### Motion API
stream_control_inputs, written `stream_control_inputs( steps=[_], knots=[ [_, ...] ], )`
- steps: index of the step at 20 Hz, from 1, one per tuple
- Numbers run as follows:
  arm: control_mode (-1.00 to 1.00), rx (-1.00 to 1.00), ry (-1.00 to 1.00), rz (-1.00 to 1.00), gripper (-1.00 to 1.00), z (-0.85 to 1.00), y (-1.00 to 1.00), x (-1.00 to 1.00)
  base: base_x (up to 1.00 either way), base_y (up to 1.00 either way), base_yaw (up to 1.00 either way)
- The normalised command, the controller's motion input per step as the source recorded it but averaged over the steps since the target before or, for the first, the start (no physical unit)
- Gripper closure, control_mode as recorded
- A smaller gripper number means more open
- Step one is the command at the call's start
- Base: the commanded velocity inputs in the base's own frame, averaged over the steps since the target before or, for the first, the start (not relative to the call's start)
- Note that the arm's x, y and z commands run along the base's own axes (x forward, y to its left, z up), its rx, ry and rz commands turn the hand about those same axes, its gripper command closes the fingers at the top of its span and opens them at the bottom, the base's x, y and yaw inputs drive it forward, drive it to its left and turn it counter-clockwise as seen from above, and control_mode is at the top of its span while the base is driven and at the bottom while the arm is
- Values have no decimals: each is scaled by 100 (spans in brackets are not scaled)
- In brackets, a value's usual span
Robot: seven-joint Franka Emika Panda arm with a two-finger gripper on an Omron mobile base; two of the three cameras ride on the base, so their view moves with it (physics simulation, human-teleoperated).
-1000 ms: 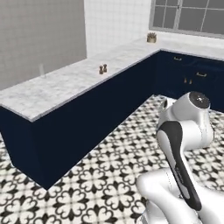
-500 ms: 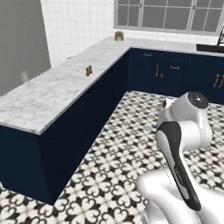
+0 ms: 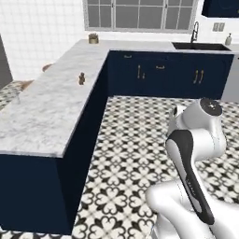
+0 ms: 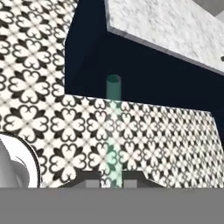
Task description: Take a straw from the drawer in front and place it inside the glass cup on the dining counter.
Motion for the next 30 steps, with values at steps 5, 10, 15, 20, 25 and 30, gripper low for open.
stream_control_inputs(
  steps=[5, 10, 15, 20, 25, 30],
  knots=[
    [100, 0, 0, 0, 100, 0, 0, 0, -43, 100, -43],
    [100, 0, 0, 0, 100, 0, 0, 0, -57, 100, -38],
    [100, 0, 0, 0, 100, 0, 0, 0, -57, 100, -37],
    [100, 0, 0, 0, 100, 0, 0, 0, -49, 100, -39],
    [100, 0, 0, 0, 100, 0, 0, 0, -12, 100, -37],
    [100, 0, 0, 0, 100, 0, 0, 0, 0, 100, -38]
  ],
)
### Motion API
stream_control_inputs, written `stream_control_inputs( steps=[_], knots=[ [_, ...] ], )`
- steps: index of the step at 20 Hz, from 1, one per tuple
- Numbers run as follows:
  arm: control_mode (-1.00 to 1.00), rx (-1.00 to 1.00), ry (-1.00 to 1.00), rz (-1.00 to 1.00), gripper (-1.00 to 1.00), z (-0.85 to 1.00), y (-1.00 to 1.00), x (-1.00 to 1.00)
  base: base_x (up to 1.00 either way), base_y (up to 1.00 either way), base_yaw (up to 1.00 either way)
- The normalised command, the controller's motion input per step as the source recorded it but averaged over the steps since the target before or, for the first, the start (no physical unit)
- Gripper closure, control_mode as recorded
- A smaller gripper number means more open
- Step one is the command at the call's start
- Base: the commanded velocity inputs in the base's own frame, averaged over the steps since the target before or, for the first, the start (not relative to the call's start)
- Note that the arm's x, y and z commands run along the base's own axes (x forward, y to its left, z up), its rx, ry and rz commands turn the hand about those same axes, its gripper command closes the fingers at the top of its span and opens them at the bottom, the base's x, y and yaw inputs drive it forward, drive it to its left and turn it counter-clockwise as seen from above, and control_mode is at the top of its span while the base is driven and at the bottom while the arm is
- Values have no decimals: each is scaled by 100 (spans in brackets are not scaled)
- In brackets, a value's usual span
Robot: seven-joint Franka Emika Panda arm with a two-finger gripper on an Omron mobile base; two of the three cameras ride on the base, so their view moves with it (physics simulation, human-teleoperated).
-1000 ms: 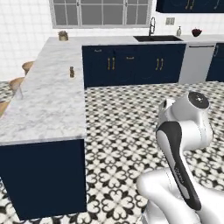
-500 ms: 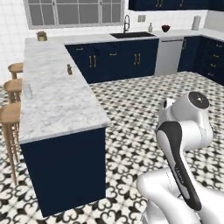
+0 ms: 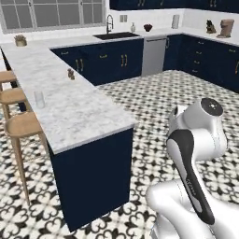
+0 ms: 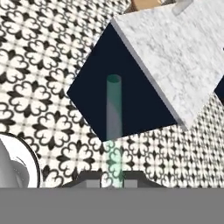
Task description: Take a straw from the drawer in front and place it inside the glass cup on the dining counter.
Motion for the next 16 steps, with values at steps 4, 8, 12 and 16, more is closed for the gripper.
stream_control_inputs(
  steps=[4, 8, 12, 16],
  knots=[
    [100, 0, 0, 0, 100, 0, 0, 0, -1, 100, -39],
    [100, 0, 0, 0, 100, 0, 0, 0, 0, 100, -40],
    [100, 0, 0, 0, 100, 0, 0, 0, 0, 100, -43],
    [100, 0, 0, 0, 100, 0, 0, 0, 0, 100, -44]
  ],
)
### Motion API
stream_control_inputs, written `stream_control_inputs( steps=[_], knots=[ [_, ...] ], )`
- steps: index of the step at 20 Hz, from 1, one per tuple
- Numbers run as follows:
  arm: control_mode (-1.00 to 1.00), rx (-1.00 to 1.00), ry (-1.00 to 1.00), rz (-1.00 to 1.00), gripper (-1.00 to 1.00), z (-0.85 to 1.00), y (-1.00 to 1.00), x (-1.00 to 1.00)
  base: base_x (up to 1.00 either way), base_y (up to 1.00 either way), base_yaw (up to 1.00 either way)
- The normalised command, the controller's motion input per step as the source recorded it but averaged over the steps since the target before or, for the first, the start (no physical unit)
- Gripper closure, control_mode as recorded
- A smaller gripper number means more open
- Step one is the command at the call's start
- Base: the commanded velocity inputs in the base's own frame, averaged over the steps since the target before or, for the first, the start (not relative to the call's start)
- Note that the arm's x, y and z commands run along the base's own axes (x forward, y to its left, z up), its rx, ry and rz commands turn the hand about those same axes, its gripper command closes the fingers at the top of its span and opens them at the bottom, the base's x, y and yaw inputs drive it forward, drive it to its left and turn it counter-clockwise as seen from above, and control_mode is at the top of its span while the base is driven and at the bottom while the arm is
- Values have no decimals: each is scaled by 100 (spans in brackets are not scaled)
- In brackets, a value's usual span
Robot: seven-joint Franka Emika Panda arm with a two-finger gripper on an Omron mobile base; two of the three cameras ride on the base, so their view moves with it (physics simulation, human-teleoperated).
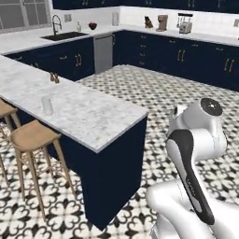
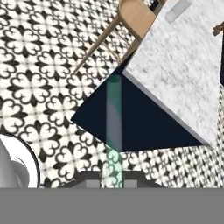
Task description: Take a straw from the drawer in front and place it inside the glass cup on the dining counter.
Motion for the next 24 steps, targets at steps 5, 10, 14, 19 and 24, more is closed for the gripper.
stream_control_inputs(
  steps=[5, 10, 14, 19, 24],
  knots=[
    [100, 0, 0, 0, 100, 0, 0, 0, 0, 100, -42],
    [100, 0, 0, 0, 100, 0, 0, 0, -1, 100, -16],
    [100, 0, 0, 0, 100, 0, 0, 0, 9, 100, 6],
    [100, 0, 0, 0, 100, 0, 0, 0, 49, 100, 3],
    [100, 0, 0, 0, 100, 0, 0, 0, 78, 100, 0]
  ],
)
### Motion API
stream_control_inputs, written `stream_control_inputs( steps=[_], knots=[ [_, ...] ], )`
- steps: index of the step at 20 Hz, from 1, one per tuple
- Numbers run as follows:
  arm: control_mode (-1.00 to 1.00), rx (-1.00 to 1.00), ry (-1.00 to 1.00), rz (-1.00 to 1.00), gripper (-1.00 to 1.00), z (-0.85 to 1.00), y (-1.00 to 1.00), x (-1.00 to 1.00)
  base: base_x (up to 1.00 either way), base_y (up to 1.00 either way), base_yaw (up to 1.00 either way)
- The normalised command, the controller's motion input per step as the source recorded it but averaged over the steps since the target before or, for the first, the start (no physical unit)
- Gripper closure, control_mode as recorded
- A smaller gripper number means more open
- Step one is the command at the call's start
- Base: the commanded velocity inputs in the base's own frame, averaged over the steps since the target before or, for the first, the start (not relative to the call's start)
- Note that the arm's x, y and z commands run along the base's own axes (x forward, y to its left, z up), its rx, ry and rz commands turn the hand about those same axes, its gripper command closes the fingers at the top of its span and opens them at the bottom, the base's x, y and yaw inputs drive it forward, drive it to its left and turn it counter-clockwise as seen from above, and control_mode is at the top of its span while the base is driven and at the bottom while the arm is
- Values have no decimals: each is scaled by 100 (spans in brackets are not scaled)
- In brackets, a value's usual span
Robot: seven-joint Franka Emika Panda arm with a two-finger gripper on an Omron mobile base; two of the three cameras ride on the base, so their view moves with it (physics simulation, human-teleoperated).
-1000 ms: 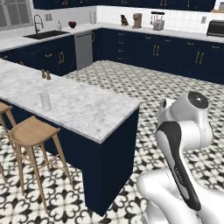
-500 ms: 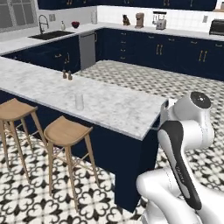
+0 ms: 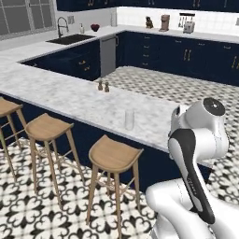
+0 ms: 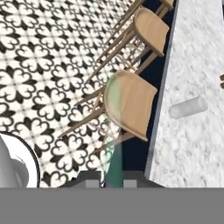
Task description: Take a straw from the drawer in front and place it inside the glass cup on the dining counter.
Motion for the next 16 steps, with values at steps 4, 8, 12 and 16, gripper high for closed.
stream_control_inputs(
  steps=[4, 8, 12, 16],
  knots=[
    [100, 0, 0, 0, 100, 0, 0, 0, 41, 100, -1],
    [100, 0, 0, 0, 100, 0, 0, 0, 50, 87, -4],
    [100, 0, 0, 0, 100, 0, 0, 0, 64, 31, -11],
    [-100, 9, 0, -28, 100, -1, -1, 68, 0, 0, 0]
  ],
)
